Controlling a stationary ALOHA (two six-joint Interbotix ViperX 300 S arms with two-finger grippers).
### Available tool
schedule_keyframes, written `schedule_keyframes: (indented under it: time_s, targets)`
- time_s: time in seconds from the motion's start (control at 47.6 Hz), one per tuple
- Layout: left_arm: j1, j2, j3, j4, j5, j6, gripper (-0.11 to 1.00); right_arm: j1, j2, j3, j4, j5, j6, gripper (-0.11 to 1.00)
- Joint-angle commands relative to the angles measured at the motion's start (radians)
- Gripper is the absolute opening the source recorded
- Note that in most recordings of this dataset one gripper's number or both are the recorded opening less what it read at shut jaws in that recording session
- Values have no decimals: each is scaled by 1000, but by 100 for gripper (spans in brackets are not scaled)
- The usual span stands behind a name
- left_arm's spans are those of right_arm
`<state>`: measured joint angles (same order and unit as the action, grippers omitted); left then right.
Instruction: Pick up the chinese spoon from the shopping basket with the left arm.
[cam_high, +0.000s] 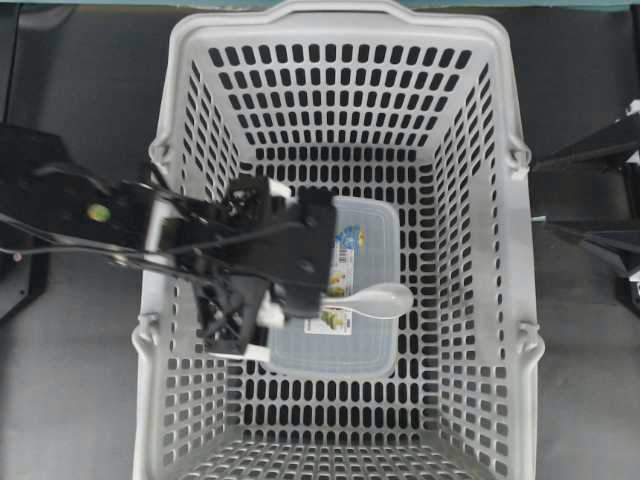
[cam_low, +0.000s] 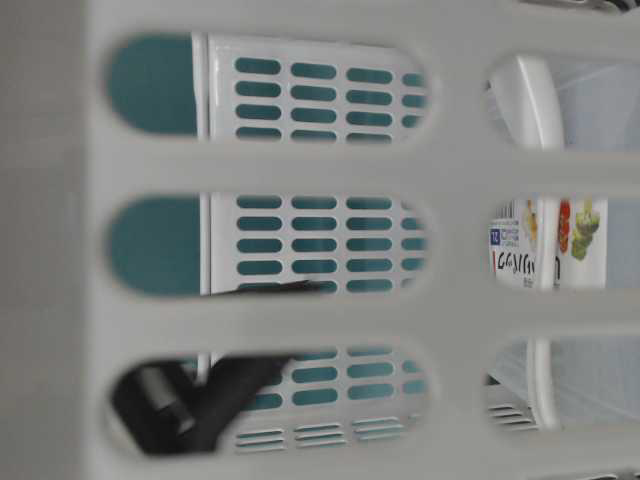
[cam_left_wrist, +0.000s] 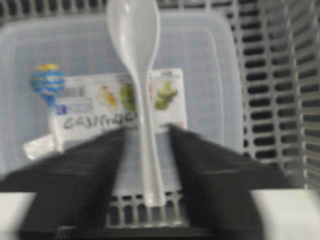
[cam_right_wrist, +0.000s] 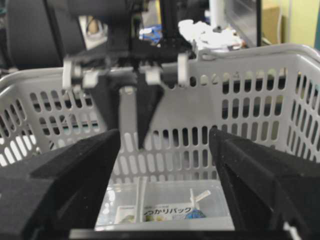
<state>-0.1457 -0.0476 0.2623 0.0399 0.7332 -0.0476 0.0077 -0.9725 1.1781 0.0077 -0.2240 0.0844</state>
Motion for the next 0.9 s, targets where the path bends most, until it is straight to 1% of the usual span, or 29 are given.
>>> schedule_keyframes:
  time_s: [0.0, 0.105, 0.168, 0.21, 0.42, 0.63, 0.693, 0.777, 0.798, 0.882]
  targets:
    - [-17, 34, -38, 3, 6, -5, 54, 3, 5, -21, 2, -9, -2, 69]
    - [-21, 94, -64, 3, 8, -23, 82, 2, 5, -21, 3, -11, -2, 69]
    - [-25, 129, -72, 3, 8, -29, 90, 3, 5, -21, 2, -11, -2, 69]
    - [-25, 147, -74, 3, 8, -32, 90, 3, 5, -21, 3, -11, -2, 69]
    - [-23, 219, -78, 5, -9, -41, 81, 3, 5, -20, 2, -12, -5, 69]
    - [-20, 238, -77, 5, -17, -43, 78, 2, 5, -18, 2, -12, -5, 69]
    - [-21, 238, -75, 3, -17, -43, 75, 3, 5, -18, 2, -12, -5, 69]
    - [-20, 236, -74, 3, -17, -41, 66, 3, 5, -17, 2, -12, -5, 69]
    - [-21, 235, -72, 3, -15, -43, 61, 3, 5, -17, 3, -12, -3, 69]
    - [-20, 233, -74, 3, -15, -41, 37, 2, 3, -17, 2, -12, -3, 69]
